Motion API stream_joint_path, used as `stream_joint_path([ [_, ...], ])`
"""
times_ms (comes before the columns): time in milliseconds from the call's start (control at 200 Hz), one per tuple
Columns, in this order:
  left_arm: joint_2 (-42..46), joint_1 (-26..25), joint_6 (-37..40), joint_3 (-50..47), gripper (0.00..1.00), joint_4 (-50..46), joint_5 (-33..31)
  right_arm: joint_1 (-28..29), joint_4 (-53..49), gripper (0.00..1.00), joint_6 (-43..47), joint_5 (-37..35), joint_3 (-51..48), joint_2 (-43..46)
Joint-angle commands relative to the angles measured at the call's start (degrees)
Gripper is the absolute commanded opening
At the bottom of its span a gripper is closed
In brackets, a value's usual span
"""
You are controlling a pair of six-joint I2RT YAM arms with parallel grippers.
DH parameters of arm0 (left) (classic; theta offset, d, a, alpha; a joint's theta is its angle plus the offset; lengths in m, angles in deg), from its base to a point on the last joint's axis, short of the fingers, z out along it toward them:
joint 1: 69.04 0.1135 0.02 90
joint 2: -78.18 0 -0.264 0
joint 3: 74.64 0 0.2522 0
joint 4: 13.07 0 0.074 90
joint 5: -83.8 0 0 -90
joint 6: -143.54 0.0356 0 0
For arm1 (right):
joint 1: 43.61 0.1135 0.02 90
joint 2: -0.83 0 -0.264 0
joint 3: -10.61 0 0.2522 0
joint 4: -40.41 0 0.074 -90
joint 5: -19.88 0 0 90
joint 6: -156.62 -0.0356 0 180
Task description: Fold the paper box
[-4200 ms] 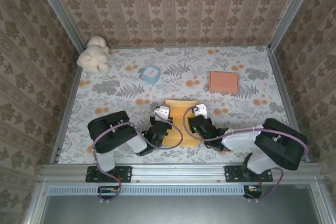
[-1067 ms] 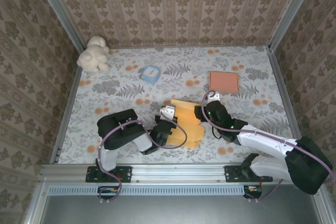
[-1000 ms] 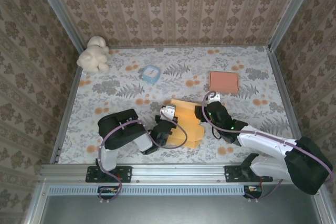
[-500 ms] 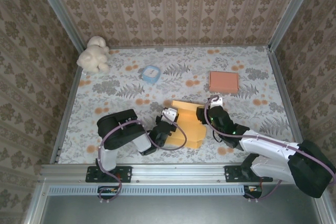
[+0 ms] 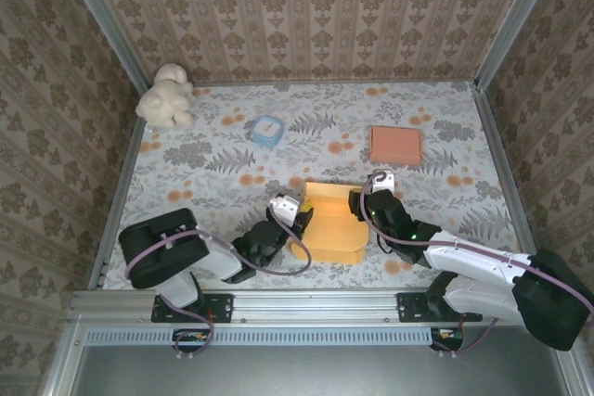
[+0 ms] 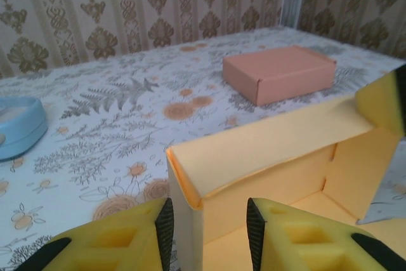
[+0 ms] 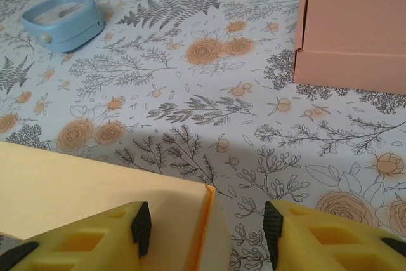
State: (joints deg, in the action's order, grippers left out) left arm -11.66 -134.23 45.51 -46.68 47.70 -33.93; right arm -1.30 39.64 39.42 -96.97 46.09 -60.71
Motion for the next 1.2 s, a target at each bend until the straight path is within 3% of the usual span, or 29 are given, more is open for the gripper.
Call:
stream_joint_path([
  [0,5.1,3.6,-6.3,-2.0,0.37,-0.8,6.2,0.5,-4.4,0.53,-0.2,-1.8,-0.6,0.1],
  [145,9.8,13.2,-20.8,-1.8,0.38,-7.6,15.1,1.0,-4.5,0.53,-0.2,-2.1,-0.5,-0.2],
  [230,9.7,16.2,-24.8,-1.2,0.38,-7.2,19.8,1.3,-4.6,0.53,-0.2,-2.2,-0.4,-0.4],
  [675,-1.3,16.3,-32.6,4.5,0.39,-0.3,27.7,2.4,-3.5,0.52,-0.7,-2.5,0.7,-3.0],
  [845,-2.9,15.1,-32.7,6.0,0.31,-0.3,28.1,3.1,-3.2,0.53,-0.7,-2.9,1.0,-4.0],
  [1030,-4.9,13.9,-32.8,7.0,0.15,-0.3,27.2,3.7,-2.8,0.53,-1.0,-3.1,1.2,-4.7],
  [1195,-7.9,13.6,-34.4,8.0,0.10,-0.3,26.5,4.4,-2.8,0.53,-1.5,-3.4,1.5,-5.1],
])
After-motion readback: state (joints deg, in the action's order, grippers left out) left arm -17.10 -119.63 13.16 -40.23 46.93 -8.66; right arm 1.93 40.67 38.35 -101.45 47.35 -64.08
